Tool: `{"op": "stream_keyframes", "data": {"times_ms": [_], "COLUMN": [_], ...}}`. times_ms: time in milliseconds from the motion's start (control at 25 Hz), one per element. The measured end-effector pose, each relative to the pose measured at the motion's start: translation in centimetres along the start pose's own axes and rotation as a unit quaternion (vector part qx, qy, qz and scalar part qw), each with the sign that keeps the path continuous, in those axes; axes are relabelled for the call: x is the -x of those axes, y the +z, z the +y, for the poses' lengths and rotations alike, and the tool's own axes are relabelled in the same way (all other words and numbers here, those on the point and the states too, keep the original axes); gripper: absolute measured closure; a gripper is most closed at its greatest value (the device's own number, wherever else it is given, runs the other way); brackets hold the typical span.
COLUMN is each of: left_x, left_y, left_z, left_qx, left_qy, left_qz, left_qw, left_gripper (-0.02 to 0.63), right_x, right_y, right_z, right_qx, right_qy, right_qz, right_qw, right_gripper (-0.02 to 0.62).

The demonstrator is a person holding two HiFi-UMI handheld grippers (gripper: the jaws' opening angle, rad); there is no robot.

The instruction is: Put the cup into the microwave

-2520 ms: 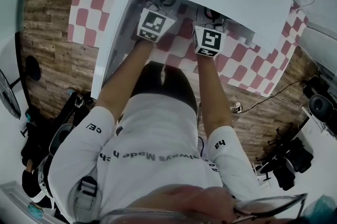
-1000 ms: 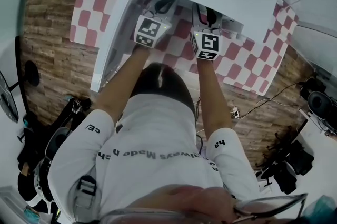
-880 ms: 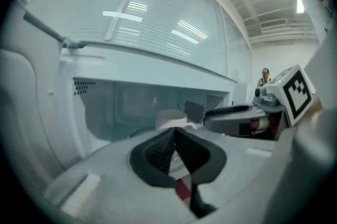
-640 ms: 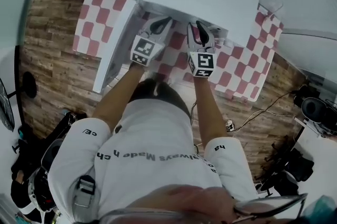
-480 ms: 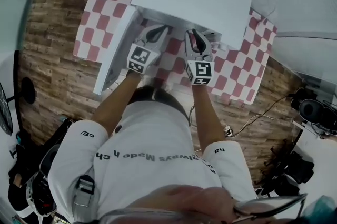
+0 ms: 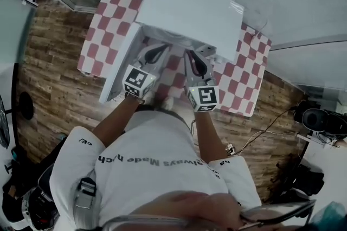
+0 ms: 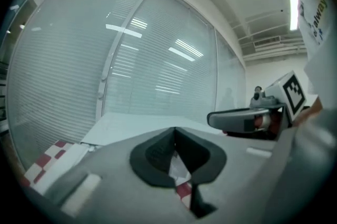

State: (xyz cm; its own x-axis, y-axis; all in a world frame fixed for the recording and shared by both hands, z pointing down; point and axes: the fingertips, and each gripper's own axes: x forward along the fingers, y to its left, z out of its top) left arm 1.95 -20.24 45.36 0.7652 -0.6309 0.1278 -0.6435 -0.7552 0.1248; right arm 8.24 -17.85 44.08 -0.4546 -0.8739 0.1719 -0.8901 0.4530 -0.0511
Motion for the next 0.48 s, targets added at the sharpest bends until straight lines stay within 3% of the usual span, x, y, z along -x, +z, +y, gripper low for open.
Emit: {"op": "stream_keyframes", "data": {"times_ms": [480], "left_x": [3.9], "left_y": [8.8], "left_z": [-3.2], "left_qx": [-0.012], "left_qy": [-0.032], "left_qz": [-0.036], "left_qw": [0.9987], "left_gripper": [0.603], "right_x": [4.6], "right_y": [8.5], "right_z": [2.4], "right_qx": [0.015], "right_qy": [0.022], "right_qz": [-0.013], "right_qw": [1.000], "right_gripper": [0.549]}}
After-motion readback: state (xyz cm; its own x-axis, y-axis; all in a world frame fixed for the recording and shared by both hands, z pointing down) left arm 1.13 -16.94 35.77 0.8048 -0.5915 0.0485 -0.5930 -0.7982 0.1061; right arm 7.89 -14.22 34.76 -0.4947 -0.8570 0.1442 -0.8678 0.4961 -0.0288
